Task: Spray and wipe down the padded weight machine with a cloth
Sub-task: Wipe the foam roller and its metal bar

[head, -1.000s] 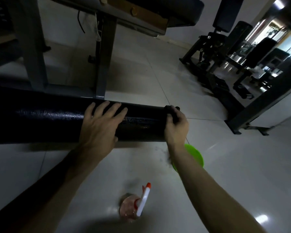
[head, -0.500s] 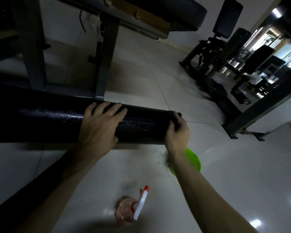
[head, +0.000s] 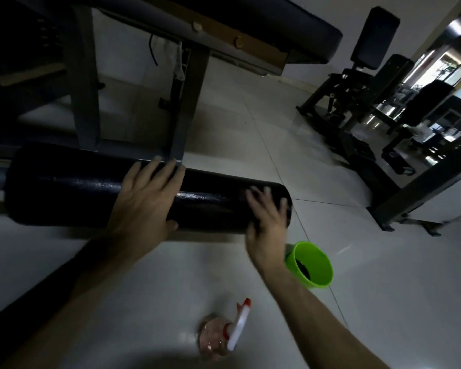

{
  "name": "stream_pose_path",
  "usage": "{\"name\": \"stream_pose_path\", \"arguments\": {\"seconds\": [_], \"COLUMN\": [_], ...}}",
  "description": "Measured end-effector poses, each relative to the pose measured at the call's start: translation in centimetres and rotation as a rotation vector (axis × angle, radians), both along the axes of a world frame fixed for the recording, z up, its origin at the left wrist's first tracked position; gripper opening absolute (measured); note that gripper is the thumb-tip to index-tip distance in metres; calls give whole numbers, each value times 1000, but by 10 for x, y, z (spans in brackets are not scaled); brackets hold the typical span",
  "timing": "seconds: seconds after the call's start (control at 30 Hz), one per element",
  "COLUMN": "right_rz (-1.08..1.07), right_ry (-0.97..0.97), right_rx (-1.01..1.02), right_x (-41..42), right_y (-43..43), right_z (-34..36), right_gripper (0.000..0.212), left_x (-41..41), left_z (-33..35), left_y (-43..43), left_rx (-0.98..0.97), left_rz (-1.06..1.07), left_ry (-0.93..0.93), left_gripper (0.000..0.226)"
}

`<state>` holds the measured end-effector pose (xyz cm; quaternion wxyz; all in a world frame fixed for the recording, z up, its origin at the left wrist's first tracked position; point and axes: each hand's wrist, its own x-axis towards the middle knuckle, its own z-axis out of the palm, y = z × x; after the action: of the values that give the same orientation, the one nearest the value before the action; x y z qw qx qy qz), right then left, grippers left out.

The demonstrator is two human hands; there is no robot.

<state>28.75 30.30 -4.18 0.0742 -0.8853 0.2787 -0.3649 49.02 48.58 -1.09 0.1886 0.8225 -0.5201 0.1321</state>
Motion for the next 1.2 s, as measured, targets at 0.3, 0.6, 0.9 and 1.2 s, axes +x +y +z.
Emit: {"name": "stream_pose_path", "arguments": {"seconds": [0.3, 0.6, 0.9, 1.2], "right_rz": [61, 442, 222, 645], "right_ry": [-191, 155, -29, 233], "right_rx": [116, -207, -110, -299], "right_x": [93, 94, 99, 190], "right_y": [81, 80, 99, 161], "right_z": [0, 16, 4, 37], "right_gripper": [67, 63, 69, 51], "left_x": [28, 64, 74, 88], "left_z": [-13, -15, -12, -25], "left_y": [48, 100, 123, 147], "left_rx": [-127, -288, -453, -560], "left_rz": [108, 356, 422, 323], "left_ry": [3, 99, 450, 716], "left_gripper": [113, 133, 119, 93]}}
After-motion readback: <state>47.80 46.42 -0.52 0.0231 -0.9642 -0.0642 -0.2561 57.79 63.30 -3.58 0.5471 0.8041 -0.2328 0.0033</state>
